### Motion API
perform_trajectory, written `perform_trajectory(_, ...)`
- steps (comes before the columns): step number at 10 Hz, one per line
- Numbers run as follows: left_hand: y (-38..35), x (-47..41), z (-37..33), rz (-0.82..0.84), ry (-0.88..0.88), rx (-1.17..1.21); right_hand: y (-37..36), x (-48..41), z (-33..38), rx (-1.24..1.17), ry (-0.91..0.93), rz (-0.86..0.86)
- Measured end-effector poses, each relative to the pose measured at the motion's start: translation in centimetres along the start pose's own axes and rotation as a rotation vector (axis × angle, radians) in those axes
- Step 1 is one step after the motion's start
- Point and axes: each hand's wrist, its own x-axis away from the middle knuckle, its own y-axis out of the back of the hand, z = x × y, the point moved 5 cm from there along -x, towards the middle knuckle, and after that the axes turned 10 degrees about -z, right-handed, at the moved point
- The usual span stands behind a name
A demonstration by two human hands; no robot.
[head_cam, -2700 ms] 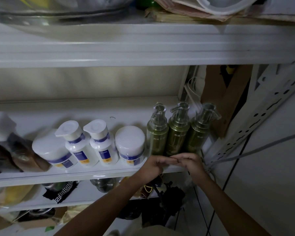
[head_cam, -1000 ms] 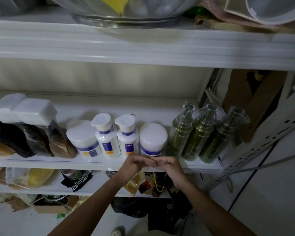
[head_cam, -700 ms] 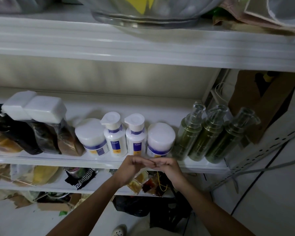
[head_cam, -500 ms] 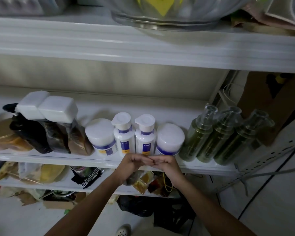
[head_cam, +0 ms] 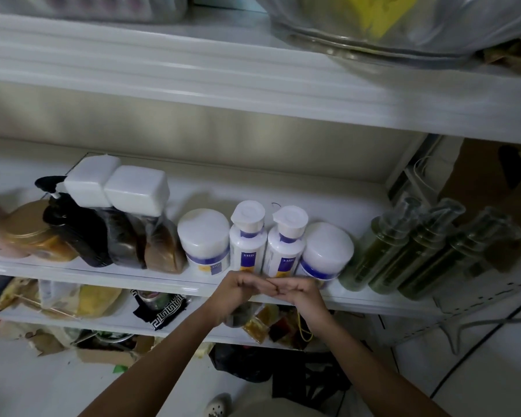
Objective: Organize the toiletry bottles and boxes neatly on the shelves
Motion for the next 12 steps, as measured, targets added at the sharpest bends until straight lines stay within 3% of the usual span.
perform_trajectory(5,11.8,1.3,-0.1,-0.075,0.031,0.065,-11.9,-0.7,0.5,-0.062,0.019,0.076)
perform_trajectory(8,12.6,2.0,-0.2,-0.036,0.042,0.061,-13.2,-0.2,0.4,-0.069,0.016,0.003)
perform_trajectory(10,15.8,5.3,-0.1,-0.167,0.032,0.029,-15.8,-1.0,-0.7,-0.094,-0.041,0.07)
perform_trajectory(11,21.1,6.5,-0.7,-0.314,0.048,-0.037,-17.5,-0.5,-0.4,0.015,0.035,0.031)
perform_trajectory(12,25.1,7.9,-0.9,-0.338,0.013,-0.063,-19.4,0.6,-0.3,0.17,0.134,-0.024)
